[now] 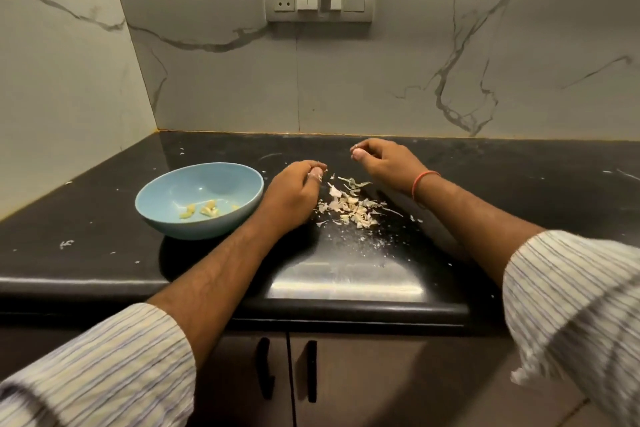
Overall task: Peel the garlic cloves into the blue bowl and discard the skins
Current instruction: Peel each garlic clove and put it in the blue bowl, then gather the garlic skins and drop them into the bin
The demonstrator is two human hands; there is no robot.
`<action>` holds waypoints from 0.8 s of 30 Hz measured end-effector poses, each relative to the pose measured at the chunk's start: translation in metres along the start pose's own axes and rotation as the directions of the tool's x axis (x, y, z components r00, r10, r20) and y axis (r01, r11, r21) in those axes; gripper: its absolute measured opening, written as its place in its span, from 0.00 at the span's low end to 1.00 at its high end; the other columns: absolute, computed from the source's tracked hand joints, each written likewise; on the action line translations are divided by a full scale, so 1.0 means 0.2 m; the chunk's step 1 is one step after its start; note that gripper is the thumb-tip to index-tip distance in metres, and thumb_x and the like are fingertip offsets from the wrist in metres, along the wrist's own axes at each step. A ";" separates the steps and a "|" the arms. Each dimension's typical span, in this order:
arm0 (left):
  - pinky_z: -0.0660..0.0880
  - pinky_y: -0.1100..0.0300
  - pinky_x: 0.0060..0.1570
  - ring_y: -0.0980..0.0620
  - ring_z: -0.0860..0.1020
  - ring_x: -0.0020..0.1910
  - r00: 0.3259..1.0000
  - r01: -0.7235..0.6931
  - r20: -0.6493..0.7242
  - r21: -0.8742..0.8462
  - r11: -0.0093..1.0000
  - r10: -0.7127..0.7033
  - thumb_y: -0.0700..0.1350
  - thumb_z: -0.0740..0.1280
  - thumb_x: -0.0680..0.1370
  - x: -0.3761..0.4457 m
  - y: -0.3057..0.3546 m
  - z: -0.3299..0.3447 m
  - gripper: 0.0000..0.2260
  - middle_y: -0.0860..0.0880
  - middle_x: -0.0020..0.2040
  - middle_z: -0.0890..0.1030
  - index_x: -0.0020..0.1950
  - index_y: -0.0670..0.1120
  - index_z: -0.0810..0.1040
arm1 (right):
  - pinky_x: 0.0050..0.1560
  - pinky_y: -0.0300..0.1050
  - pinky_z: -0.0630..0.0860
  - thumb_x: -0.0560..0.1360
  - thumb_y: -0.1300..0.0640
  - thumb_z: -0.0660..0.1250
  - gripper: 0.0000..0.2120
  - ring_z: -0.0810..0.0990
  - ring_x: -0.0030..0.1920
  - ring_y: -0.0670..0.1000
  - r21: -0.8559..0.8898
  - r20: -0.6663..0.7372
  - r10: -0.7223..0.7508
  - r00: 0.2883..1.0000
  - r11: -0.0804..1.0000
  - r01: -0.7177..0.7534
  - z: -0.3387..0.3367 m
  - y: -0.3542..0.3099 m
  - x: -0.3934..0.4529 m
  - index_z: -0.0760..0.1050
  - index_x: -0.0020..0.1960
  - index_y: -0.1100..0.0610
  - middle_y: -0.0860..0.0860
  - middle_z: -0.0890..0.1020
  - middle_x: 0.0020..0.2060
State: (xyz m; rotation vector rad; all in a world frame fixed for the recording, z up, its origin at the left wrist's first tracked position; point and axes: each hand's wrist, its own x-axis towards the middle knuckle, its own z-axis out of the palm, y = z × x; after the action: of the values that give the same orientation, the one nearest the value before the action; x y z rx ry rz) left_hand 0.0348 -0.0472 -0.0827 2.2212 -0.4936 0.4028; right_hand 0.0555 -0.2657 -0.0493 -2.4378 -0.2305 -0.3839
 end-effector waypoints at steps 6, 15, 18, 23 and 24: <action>0.60 0.64 0.66 0.54 0.71 0.70 0.973 0.193 -0.076 -0.257 0.947 -0.219 0.51 0.51 0.90 0.03 -0.01 -0.02 0.21 0.51 0.69 0.76 0.75 0.45 0.75 | 0.83 0.53 0.56 0.88 0.42 0.49 0.25 0.63 0.81 0.51 -0.028 0.425 -0.008 0.905 0.999 0.022 0.17 -0.10 0.20 0.64 0.82 0.48 0.49 0.67 0.81; 0.62 0.47 0.78 0.38 0.69 0.77 0.942 0.334 0.033 -0.071 0.940 -0.333 0.59 0.44 0.89 0.04 0.03 -0.02 0.30 0.39 0.75 0.75 0.73 0.41 0.75 | 0.80 0.42 0.57 0.84 0.35 0.45 0.27 0.65 0.79 0.42 -0.035 0.574 -0.194 0.795 0.965 0.261 0.05 -0.06 -0.16 0.67 0.79 0.38 0.42 0.68 0.79; 0.54 0.42 0.82 0.40 0.62 0.82 0.917 0.337 0.197 0.086 0.937 -0.348 0.62 0.40 0.88 0.01 0.09 -0.02 0.33 0.41 0.81 0.69 0.81 0.46 0.69 | 0.80 0.37 0.56 0.86 0.39 0.47 0.26 0.63 0.80 0.39 0.000 0.440 -0.211 0.873 0.972 0.236 -0.07 -0.01 -0.30 0.69 0.79 0.41 0.41 0.69 0.79; 0.49 0.42 0.83 0.39 0.57 0.84 0.836 0.396 0.316 0.220 0.891 -0.450 0.70 0.38 0.83 -0.04 0.17 -0.05 0.39 0.42 0.85 0.60 0.86 0.47 0.58 | 0.79 0.38 0.54 0.89 0.45 0.50 0.24 0.63 0.81 0.48 -0.085 0.087 0.093 0.992 0.993 -0.086 -0.26 0.11 -0.47 0.67 0.81 0.54 0.50 0.68 0.80; 0.48 0.41 0.83 0.40 0.56 0.85 0.828 0.425 0.304 0.207 0.881 -0.471 0.72 0.37 0.82 -0.04 0.19 -0.05 0.41 0.42 0.86 0.58 0.86 0.47 0.57 | 0.78 0.40 0.54 0.89 0.45 0.50 0.26 0.63 0.81 0.50 -0.116 0.098 0.172 0.980 0.980 -0.160 -0.28 0.12 -0.50 0.66 0.81 0.56 0.52 0.67 0.81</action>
State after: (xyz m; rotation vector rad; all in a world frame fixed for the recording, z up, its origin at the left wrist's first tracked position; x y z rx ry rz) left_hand 0.0084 -0.0600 -0.0562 2.4555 -0.1056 -0.2194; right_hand -0.0441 -0.3258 -0.0538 -2.5639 -0.0522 -0.1954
